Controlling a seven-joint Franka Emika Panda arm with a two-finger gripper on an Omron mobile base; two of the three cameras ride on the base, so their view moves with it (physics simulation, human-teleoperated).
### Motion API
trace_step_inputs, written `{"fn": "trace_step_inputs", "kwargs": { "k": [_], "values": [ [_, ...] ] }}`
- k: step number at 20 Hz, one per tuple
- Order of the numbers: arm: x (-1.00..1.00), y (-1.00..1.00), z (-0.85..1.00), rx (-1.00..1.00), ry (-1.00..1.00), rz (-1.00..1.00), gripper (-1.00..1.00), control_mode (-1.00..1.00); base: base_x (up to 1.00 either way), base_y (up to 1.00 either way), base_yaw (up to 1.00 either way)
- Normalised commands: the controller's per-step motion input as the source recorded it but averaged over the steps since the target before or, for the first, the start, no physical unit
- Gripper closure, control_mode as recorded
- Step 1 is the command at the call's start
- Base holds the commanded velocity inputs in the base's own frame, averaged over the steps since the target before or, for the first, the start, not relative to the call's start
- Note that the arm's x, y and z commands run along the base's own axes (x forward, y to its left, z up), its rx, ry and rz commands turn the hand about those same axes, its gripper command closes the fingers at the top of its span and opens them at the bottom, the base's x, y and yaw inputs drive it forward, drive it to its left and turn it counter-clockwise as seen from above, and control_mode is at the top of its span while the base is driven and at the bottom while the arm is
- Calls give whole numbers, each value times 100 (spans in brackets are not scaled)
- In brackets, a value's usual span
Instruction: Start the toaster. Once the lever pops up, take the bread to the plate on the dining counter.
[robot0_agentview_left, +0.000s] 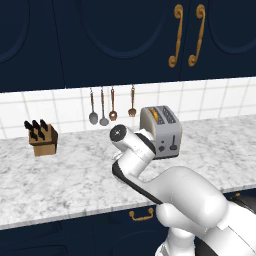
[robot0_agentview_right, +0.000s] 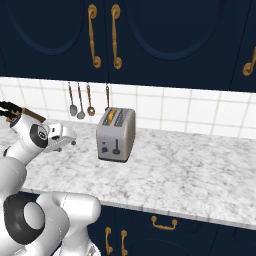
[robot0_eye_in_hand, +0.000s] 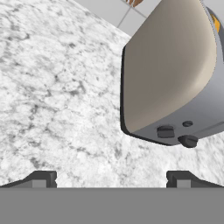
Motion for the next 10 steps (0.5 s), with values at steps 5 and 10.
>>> {"fn": "trace_step_inputs", "kwargs": {
  "k": [5, 10],
  "values": [
    [0, 0, 0, 0, 0, 0, -100, -100, 0, 0, 0],
    [0, 0, 0, 0, 0, 0, -100, -100, 0, 0, 0]
  ]
}}
